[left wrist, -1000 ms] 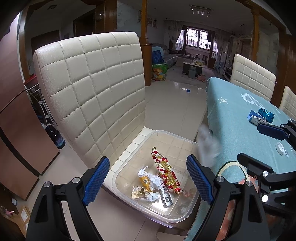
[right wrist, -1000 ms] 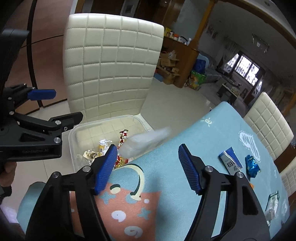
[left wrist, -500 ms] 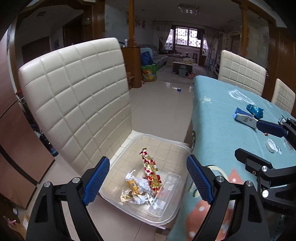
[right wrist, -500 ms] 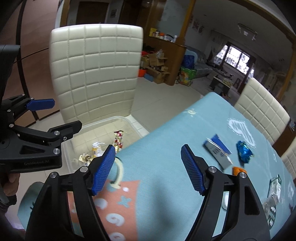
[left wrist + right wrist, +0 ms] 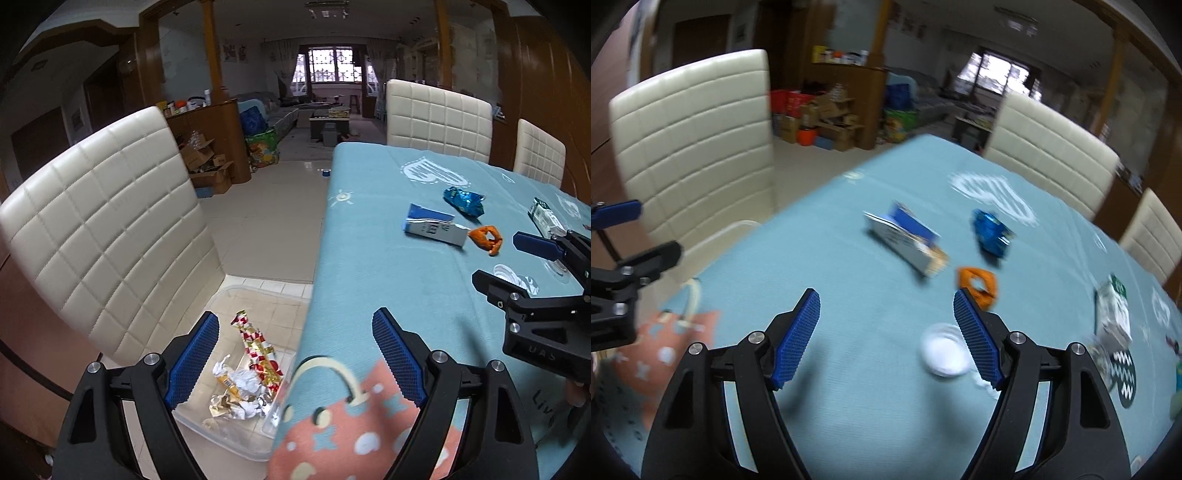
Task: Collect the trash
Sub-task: 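Grasp the white bottle cap with the right tool while the left tool moves to the blue-white carton, then grasp the torn blue-white carton with the left tool and lift it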
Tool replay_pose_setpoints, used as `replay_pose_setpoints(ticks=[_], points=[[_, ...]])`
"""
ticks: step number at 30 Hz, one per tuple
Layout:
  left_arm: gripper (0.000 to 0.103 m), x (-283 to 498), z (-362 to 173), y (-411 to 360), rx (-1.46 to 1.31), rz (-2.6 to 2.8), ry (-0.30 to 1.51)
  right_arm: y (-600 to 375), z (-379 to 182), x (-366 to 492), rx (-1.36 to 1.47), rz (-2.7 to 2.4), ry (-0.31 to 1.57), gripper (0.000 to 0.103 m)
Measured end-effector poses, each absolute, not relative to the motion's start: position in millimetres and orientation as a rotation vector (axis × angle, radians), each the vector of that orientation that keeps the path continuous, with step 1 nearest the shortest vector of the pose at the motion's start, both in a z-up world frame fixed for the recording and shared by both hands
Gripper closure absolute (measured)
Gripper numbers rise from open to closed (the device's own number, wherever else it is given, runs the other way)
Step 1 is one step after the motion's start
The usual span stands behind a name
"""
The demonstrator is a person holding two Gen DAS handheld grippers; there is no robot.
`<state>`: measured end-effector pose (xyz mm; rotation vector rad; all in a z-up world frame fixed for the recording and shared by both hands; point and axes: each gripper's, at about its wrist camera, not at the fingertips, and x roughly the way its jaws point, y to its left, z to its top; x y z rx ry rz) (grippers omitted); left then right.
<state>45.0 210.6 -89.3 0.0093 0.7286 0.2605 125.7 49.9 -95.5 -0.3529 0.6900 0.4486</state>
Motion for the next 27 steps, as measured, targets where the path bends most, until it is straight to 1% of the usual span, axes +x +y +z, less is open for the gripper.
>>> replay_pose_setpoints(ticks=[7, 9, 10, 11, 12, 18, 23, 27], points=[[0.02, 74.2, -86.9, 173.1, 0.052, 0.2, 0.736, 16.8, -115.0, 153.0, -0.307, 0.39, 0.779, 0.028], [0.02, 84.3, -88.3, 163.9, 0.071, 0.187, 0.747, 11.1, -119.6, 157.0, -0.299, 0.401, 0.798, 0.031], [0.02, 90.0, -89.0, 159.0, 0.078, 0.179, 0.754, 9.5, -122.0, 158.9, -0.293, 0.411, 0.81, 0.04], [0.02, 93.2, -89.4, 156.3, 0.081, 0.174, 0.757, 8.0, -124.7, 160.3, -0.29, 0.421, 0.822, 0.048], [0.02, 97.8, -89.8, 153.3, 0.084, 0.168, 0.762, 5.9, -128.6, 162.6, -0.283, 0.441, 0.844, 0.061], [0.02, 129.5, -94.5, 136.2, 0.074, 0.102, 0.81, -10.3, -119.6, 164.8, -0.243, 0.408, 0.771, 0.061], [0.02, 162.9, -98.0, 119.0, 0.044, 0.016, 0.842, -32.2, -109.5, 182.1, -0.188, 0.373, 0.765, 0.061], [0.02, 185.0, -107.3, 99.9, 0.102, 0.007, 0.848, -47.3, -106.8, 190.6, -0.144, 0.36, 0.77, 0.061]])
